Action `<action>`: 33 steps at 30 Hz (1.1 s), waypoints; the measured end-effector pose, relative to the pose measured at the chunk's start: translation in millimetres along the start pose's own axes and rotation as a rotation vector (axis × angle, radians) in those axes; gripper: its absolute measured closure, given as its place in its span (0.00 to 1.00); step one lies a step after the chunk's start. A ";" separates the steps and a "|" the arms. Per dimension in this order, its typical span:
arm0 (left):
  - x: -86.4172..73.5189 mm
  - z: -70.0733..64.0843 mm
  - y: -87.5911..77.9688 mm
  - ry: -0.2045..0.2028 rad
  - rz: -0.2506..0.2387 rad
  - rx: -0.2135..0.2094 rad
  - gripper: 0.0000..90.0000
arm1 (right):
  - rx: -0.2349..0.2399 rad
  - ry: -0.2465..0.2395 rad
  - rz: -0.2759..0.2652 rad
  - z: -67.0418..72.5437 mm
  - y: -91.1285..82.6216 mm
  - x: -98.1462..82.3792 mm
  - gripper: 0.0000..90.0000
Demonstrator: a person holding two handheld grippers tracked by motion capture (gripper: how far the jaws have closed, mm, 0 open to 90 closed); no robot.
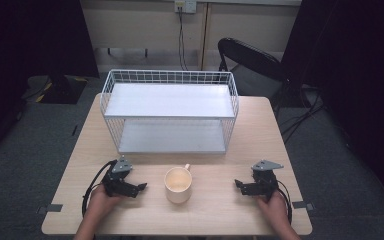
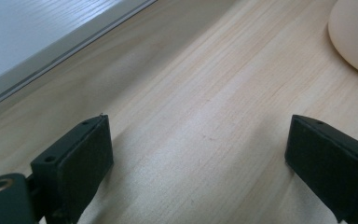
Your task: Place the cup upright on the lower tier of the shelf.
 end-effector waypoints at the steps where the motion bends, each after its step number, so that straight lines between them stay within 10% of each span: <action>1: -0.3 0.4 -0.5 -0.007 0.000 0.007 0.08 | 0.000 0.000 0.000 0.0 0.0 0.0 0.12; 14: 5.1 -2.3 -12.2 0.007 0.054 -0.006 0.20 | 0.001 0.000 -0.001 -0.1 0.1 0.1 0.12; 33: 61.7 -20.7 -47.8 -0.070 0.000 -0.073 0.18 | 0.002 0.001 -0.001 -0.2 0.5 0.4 0.12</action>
Point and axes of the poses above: each handheld gripper's, and its own axes: y roughly forward along the jaws, x roughly out of its top, z roughly to its left, the point moved 3 cm from there along y, roughly forward along the jaws, and after that the axes turned 12 degrees about x, right-handed, at the moved point
